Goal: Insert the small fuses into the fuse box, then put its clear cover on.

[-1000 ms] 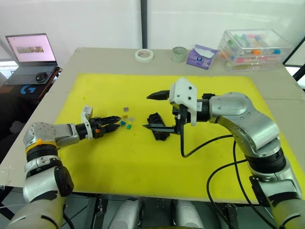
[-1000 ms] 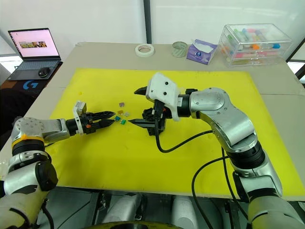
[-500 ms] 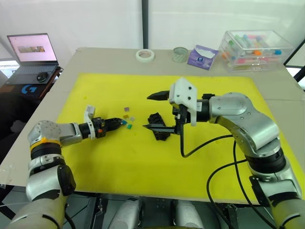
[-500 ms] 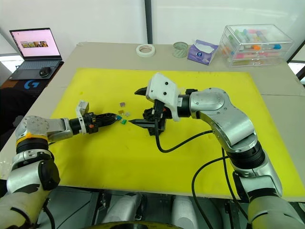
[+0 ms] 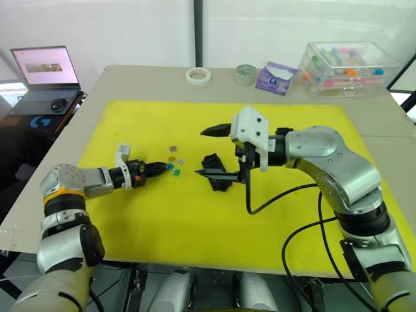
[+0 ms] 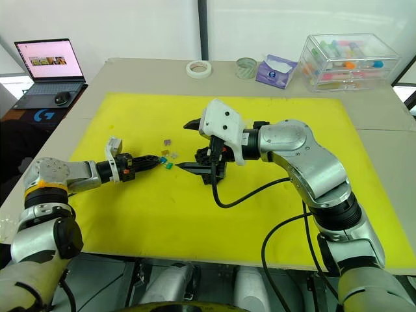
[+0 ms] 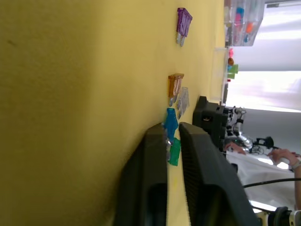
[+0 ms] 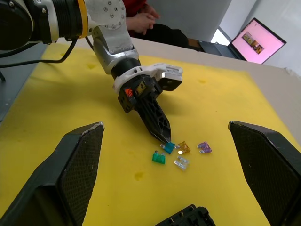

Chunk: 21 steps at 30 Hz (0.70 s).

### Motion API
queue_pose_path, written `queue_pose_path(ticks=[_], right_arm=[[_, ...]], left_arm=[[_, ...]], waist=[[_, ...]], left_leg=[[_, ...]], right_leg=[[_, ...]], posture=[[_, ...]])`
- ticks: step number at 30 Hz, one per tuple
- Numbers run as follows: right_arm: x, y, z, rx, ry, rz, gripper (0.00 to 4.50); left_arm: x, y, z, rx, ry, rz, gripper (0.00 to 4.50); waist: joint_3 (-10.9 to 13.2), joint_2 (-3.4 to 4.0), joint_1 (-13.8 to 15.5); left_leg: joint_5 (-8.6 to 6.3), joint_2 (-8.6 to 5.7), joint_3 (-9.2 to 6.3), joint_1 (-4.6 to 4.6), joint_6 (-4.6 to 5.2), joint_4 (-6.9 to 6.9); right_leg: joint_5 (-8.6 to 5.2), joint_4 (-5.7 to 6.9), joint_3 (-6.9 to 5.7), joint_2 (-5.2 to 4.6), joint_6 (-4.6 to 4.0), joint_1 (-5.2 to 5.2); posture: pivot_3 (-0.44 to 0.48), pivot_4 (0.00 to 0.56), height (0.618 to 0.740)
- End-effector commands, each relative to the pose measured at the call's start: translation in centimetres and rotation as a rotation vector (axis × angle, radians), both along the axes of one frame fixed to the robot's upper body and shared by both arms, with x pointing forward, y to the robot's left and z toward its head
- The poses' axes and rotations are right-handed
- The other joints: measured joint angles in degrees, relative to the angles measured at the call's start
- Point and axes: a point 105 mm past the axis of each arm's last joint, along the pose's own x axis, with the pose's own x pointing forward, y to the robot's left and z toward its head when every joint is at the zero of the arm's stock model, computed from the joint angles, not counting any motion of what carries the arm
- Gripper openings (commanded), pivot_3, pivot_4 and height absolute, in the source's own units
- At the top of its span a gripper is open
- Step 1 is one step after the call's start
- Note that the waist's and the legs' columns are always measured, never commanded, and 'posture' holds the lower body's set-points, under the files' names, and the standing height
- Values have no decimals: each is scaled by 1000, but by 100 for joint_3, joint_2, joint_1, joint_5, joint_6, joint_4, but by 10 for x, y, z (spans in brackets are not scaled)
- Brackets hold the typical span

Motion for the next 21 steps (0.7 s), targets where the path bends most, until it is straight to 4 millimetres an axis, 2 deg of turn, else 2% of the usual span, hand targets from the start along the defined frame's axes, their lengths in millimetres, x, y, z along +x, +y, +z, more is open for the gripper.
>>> queue_pose_path(ticks=[1, 6, 9, 19, 21], right_arm=[[-5, 3, 13, 12, -63, 19, 4500], [-5, 3, 13, 11, -64, 19, 4500], [-5, 3, 13, 11, -65, 19, 4500], [-2, -8, 13, 1, -52, 9, 4500], [-2, -10, 13, -2, -51, 9, 4500]], left_arm=[[-5, -3, -23, 47, 70, 0, 7], [-6, -3, -24, 46, 75, -1, 7], [-8, -1, -17, 13, 56, -4, 7], [-23, 12, 46, -103, -160, -75, 7], [-26, 15, 52, -106, -186, -77, 7]], waist=[[-1, 1, 0], [-1, 2, 4], [-1, 2, -3], [4, -6, -137], [5, -8, -161]], left_leg=[[0, 0, 0, 0, 0, 0], [0, 0, -2, 2, -1, 0], [0, 0, -3, 2, -1, 0], [0, 2, -7, -7, 0, -11], [0, 2, -9, -9, 0, -15]], right_leg=[[0, 0, 0, 1, 0, 0], [0, 0, -1, 0, 0, 4], [0, 0, -1, 0, 0, 4], [0, -2, -1, 3, 0, -10], [0, -3, 0, 3, 0, -14]], posture=[[0, 150, 740], [0, 150, 740], [0, 150, 740], [0, 150, 740], [0, 150, 740]])
